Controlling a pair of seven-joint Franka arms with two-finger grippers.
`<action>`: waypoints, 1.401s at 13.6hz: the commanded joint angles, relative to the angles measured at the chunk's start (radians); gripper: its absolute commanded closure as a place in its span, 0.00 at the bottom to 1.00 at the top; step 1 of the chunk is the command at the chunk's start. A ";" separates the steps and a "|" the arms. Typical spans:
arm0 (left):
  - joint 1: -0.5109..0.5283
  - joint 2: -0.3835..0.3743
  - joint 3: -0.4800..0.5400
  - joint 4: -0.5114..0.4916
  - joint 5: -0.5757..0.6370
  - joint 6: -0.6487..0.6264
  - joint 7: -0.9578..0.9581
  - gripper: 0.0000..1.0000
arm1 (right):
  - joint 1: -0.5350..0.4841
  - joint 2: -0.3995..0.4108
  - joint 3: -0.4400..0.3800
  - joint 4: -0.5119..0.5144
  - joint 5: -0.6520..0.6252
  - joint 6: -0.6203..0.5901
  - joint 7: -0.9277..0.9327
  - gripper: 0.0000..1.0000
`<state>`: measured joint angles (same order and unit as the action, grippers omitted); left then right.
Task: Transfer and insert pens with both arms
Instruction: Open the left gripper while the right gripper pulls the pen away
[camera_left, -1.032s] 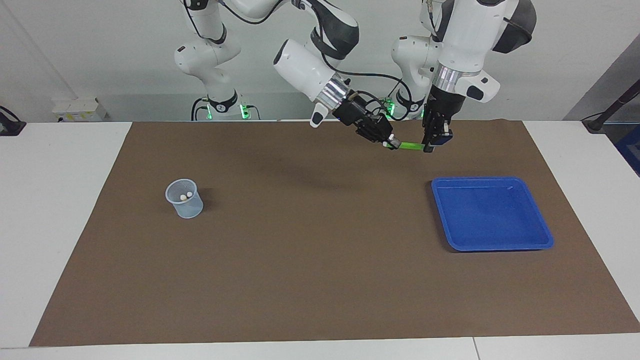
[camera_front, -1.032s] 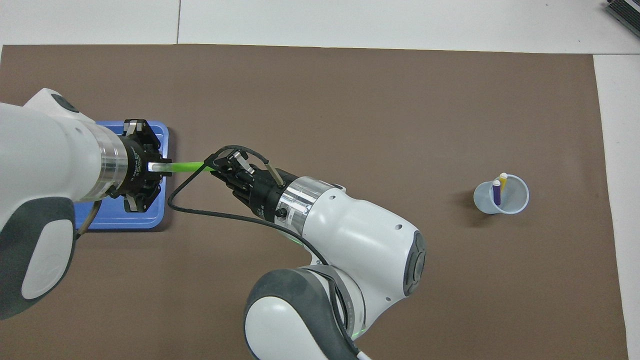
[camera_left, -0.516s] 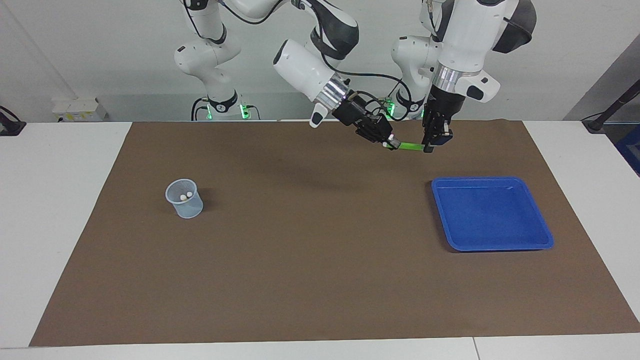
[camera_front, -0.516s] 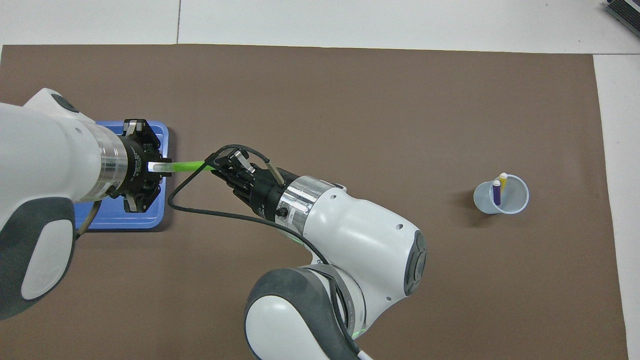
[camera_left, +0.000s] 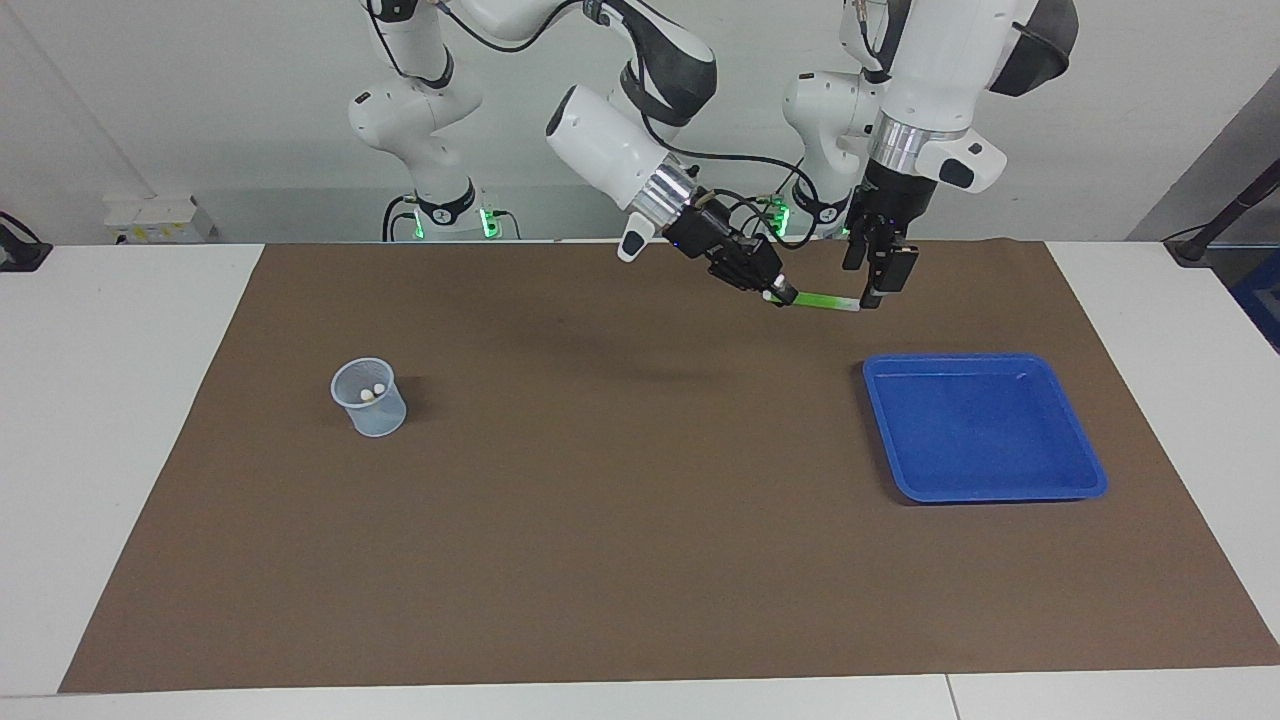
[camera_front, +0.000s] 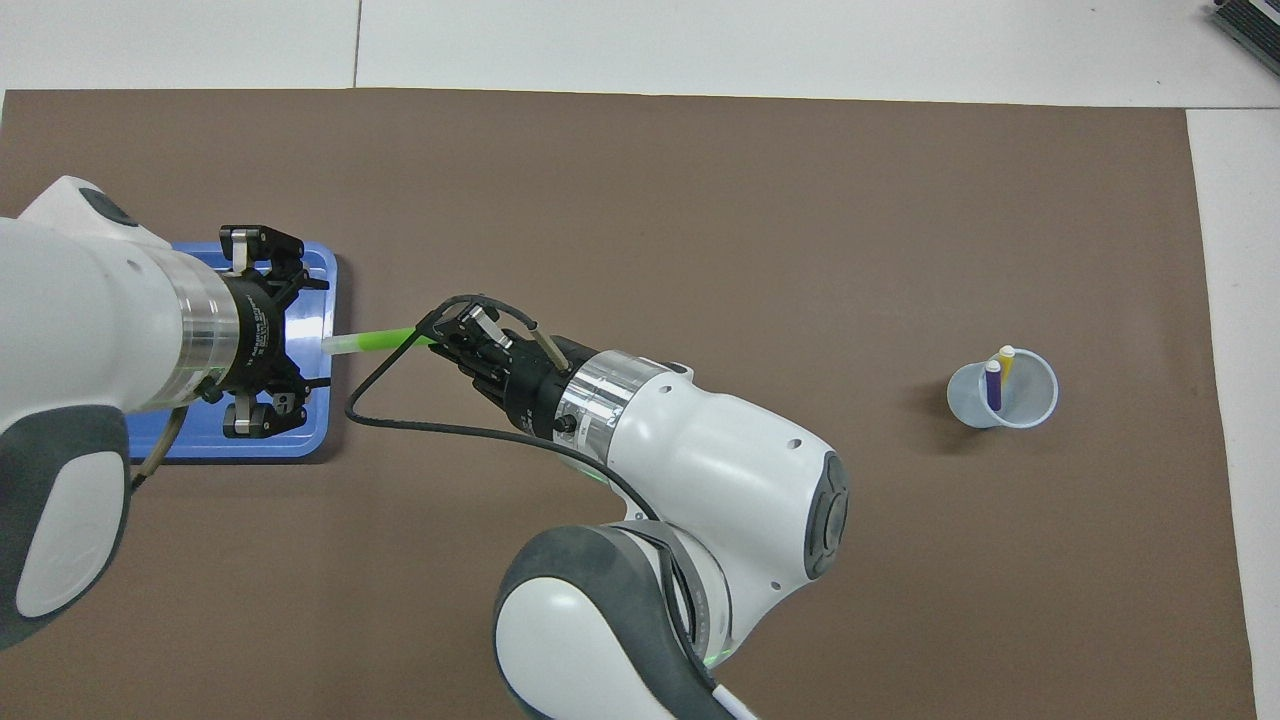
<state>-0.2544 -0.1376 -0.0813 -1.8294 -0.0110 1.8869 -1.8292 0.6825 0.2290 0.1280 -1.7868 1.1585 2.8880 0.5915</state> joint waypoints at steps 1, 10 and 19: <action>0.004 -0.028 0.014 -0.031 0.016 0.015 0.083 0.18 | -0.032 -0.023 0.002 -0.061 0.009 -0.053 -0.129 1.00; 0.272 -0.037 0.017 -0.034 -0.099 -0.066 1.176 0.18 | -0.247 -0.108 -0.001 -0.167 -0.491 -0.565 -0.305 1.00; 0.357 -0.027 0.023 -0.005 -0.055 -0.120 1.628 0.00 | -0.451 -0.132 -0.001 -0.123 -0.856 -0.950 -0.637 1.00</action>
<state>0.0872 -0.1473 -0.0530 -1.8337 -0.0898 1.7886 -0.2258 0.2683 0.1214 0.1164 -1.9200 0.3815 2.0037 0.0220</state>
